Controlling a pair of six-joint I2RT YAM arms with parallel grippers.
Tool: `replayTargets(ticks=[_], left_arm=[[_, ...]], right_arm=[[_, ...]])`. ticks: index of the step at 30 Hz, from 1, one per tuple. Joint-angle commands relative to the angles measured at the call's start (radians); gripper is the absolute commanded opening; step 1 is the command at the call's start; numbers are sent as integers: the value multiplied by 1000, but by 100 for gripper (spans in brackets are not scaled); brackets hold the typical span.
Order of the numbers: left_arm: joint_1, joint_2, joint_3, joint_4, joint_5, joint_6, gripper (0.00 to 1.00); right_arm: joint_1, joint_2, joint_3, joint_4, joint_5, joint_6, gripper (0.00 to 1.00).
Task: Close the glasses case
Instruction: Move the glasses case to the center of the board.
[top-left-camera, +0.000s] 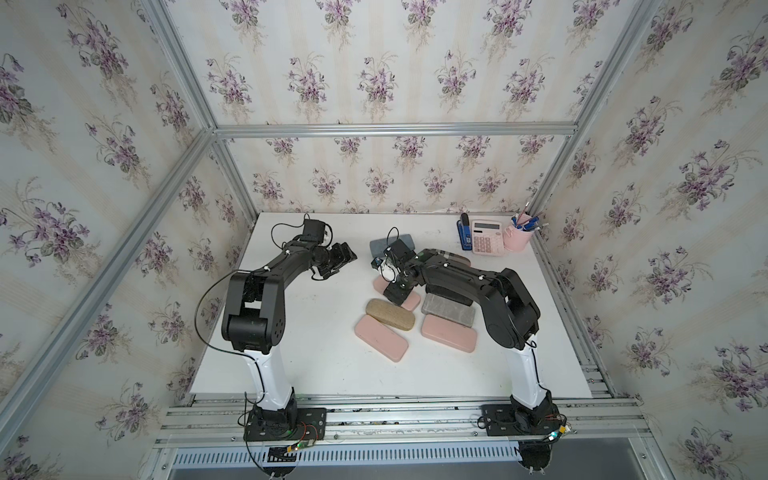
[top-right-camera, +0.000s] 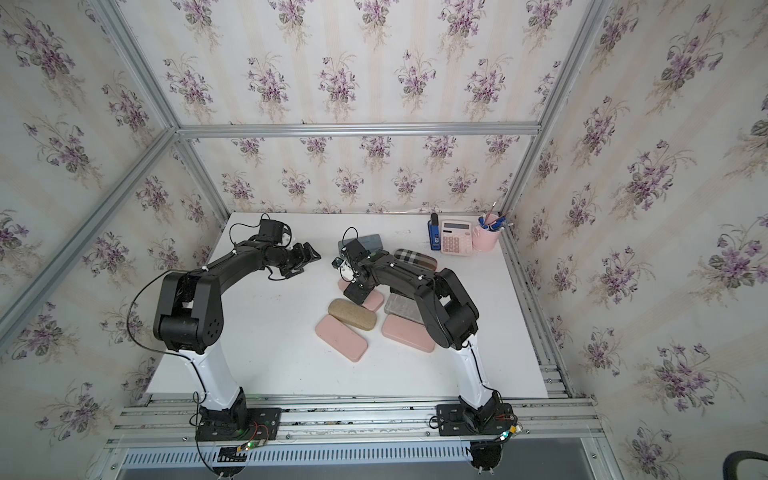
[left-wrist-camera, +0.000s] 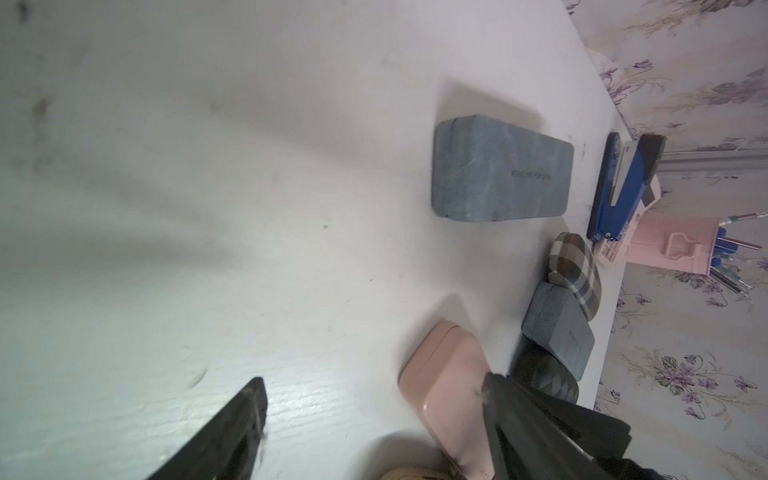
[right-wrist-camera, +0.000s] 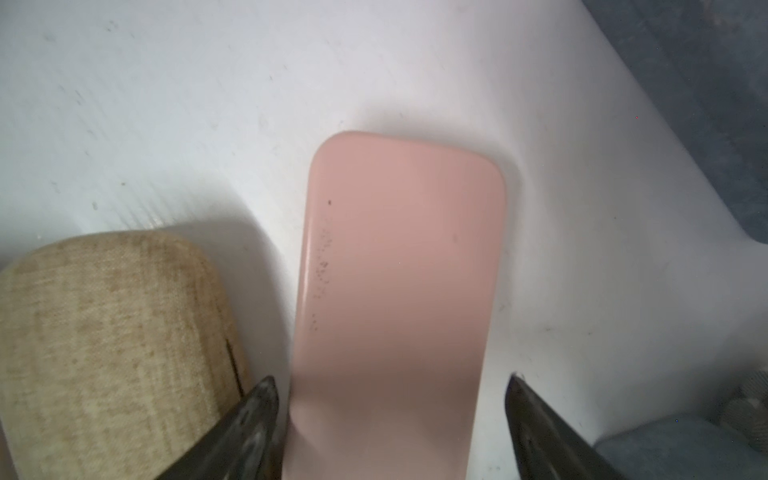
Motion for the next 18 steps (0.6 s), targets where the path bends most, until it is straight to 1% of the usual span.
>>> replayTargets(ticks=[1,4,8,10,12,14,15,17,18], left_arm=[[-12,59,103,-73,-18,29,84],[-31,139,264,-134,-20,69,84],[-76,274,523,-265,-59,161,84],[-87,320,599,-271,-45,182,83],[-98,369,684,-289,-38,206,82],[-114,429,784,-346,-50,232,80],[-122,462,839,-384,-69,236,80],[-135,497,878,-383,-78,236,82],[-143,506,880,-368,-117,229,83]], right_arm=[[1,-25,-2,6,3,-5,88],[-20,-71,-15,46,-46,39,88],[-84,-191,-89,147,-187,136,89],[-118,-244,-128,188,-205,197,89],[-168,-286,-166,227,-245,289,89],[-207,-307,-197,236,-297,352,88],[-229,-320,-220,248,-292,373,88],[-230,-344,-269,278,-290,390,88],[-229,-358,-296,297,-295,402,88]])
